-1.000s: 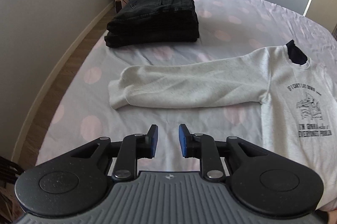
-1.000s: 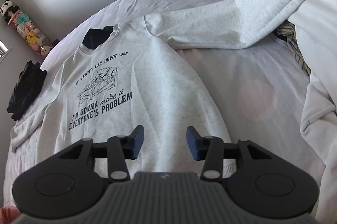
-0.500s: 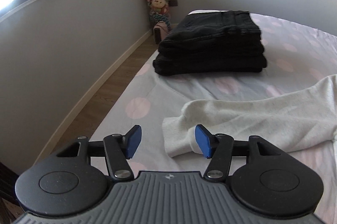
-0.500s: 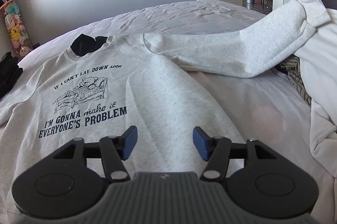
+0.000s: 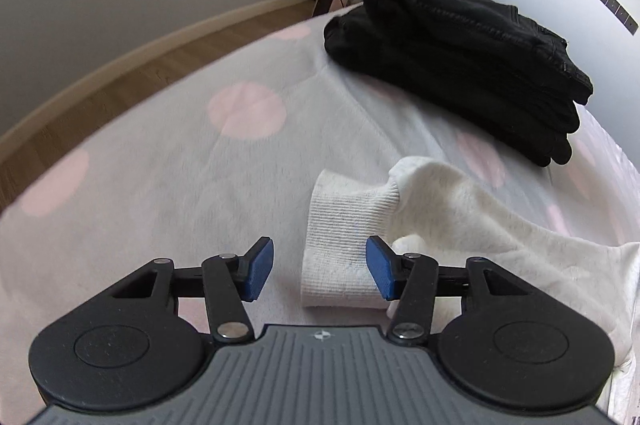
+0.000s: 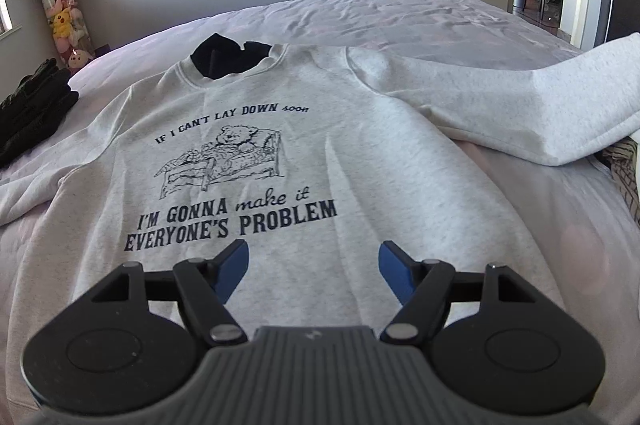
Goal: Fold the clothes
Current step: 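Move the left gripper to the sleeve cuff and close on it, then lift the cuff with the left gripper and fold the sleeve across the body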
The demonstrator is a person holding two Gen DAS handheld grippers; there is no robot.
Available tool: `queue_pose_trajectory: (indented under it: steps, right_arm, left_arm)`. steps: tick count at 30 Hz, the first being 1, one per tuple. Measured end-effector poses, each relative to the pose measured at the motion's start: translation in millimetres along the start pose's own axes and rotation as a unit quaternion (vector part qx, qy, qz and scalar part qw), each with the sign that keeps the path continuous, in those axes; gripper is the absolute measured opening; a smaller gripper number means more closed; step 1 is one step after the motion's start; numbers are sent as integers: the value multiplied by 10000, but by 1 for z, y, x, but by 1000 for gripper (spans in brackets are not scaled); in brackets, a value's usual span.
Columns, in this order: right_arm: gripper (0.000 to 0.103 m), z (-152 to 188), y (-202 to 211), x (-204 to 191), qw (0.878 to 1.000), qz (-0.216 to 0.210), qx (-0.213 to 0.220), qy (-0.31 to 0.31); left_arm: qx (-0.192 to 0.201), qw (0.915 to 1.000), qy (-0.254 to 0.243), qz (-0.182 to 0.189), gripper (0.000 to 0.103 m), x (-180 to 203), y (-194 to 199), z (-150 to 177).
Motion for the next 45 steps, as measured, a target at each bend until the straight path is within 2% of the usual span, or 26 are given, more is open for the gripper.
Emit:
queue_pose_trajectory:
  steps: [8, 15, 16, 18, 21, 25, 31, 34, 38, 42, 45]
  right_arm:
    - [75, -11, -13, -43, 9992, -365, 12, 181]
    - [75, -10, -15, -47, 9988, -482, 29, 60]
    - [75, -11, -14, -46, 9988, -492, 49, 46]
    - [75, -13, -13, -43, 9987, -498, 94, -9]
    - [75, -16, -11, -37, 9984, -533, 148, -79]
    - [75, -23, -13, -23, 9983, -522, 243, -116]
    - [74, -35, -23, 11, 9977, -473, 343, -339]
    - [74, -44, -27, 26, 9980, -426, 426, -181]
    - [74, -57, -34, 41, 9966, -577, 591, 41]
    - [74, -70, -41, 54, 9929, -729, 908, 228]
    - [74, -75, -45, 66, 9905, -826, 1082, 193]
  left_arm:
    - [-107, 9990, 387, -170, 59, 3, -11, 9]
    - [-144, 9951, 899, -374, 36, 11, -10, 11]
    - [-112, 9943, 983, -401, 33, 10, -9, 11]
    - [-20, 9924, 1166, -400, 15, 8, -4, 9]
    - [287, 9900, 1371, -178, 13, 8, 15, -2]
    - [729, 9876, 1380, 158, 12, 31, 59, -26]
    - [1387, 9856, 686, 678, 11, 116, 143, -64]
    - [1700, 9817, 216, 833, 11, 176, 187, -80]
    - [2076, 9726, -382, 975, 11, 261, 242, -98]
    - [2342, 9609, -837, 1219, 11, 358, 283, -100]
    - [2309, 9538, -1285, 1429, 11, 434, 293, -81]
Point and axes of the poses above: each gripper's, at about its wrist camera, not at the fingertips, and y roughly against the way its jaws point, x to its right, z to its underside, the point moved 7 cm from there along -y, roughly the way its jaws point, and after that the axes turned 3 degrees about -z, right-handed, at the moved point
